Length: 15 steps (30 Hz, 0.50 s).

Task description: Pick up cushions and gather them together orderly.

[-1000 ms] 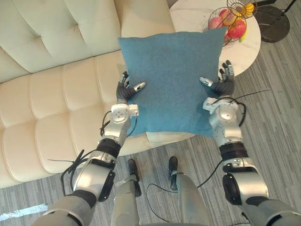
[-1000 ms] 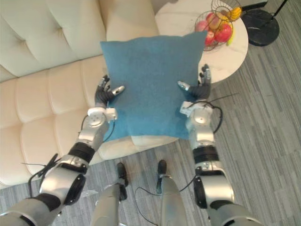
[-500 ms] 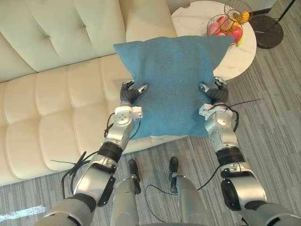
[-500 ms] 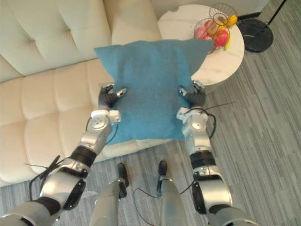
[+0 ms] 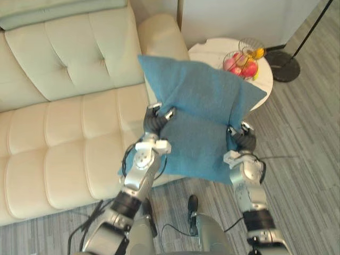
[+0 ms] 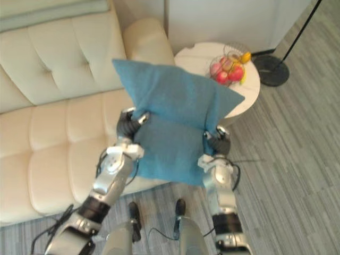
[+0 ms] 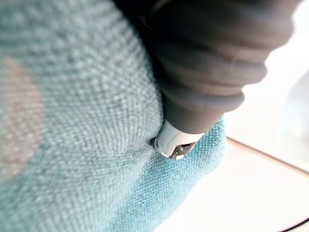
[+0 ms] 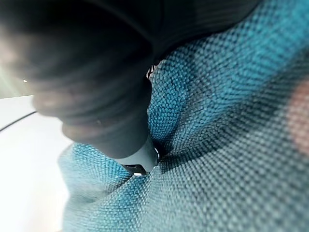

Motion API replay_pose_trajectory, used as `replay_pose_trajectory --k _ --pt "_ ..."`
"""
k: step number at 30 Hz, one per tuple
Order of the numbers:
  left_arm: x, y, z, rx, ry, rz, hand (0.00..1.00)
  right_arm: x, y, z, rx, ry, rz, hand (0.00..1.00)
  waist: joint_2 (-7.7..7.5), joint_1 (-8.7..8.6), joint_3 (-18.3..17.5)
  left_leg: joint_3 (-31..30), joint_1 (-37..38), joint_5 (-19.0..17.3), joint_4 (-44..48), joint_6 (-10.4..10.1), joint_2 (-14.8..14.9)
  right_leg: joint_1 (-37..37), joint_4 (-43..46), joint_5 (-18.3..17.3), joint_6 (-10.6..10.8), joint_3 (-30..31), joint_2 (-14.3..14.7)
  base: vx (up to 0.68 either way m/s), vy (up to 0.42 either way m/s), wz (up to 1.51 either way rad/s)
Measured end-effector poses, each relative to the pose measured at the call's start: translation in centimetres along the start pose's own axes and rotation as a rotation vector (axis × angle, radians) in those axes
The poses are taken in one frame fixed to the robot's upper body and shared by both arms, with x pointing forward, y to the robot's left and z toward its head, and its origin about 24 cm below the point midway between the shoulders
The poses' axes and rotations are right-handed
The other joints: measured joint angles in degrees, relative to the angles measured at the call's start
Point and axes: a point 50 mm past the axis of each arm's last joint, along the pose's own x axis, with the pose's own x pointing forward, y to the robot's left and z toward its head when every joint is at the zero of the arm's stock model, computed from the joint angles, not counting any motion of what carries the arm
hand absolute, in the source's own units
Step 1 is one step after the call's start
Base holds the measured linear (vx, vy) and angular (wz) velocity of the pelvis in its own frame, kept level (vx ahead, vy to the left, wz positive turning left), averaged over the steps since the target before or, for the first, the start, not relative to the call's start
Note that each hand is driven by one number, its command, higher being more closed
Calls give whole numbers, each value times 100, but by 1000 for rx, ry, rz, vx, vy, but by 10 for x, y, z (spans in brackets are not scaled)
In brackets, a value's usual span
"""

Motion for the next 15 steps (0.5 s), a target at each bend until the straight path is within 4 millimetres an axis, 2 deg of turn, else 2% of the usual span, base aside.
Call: replay_pose_trajectory --k 1,7,15 --pt "-10 3 -4 -7 14 5 100 -8 -2 2 -25 -18 4 100 0 -1 -122 11 144 0 -88 0 -28 141 -72 -11 17 0 -9 78 22 2" --pt "-42 14 -8 -34 25 54 100 -32 2 4 -30 -36 43 100 6 -4 -558 -34 695 6 -406 3 -155 708 -371 -37 69 -6 -53 75 39 4" --pt "-72 30 -20 -42 92 135 100 -42 10 -3 -70 -18 98 100 50 15 -789 -173 1014 35 -574 50 -304 1237 -868 139 165 -40 -72 16 22 7"
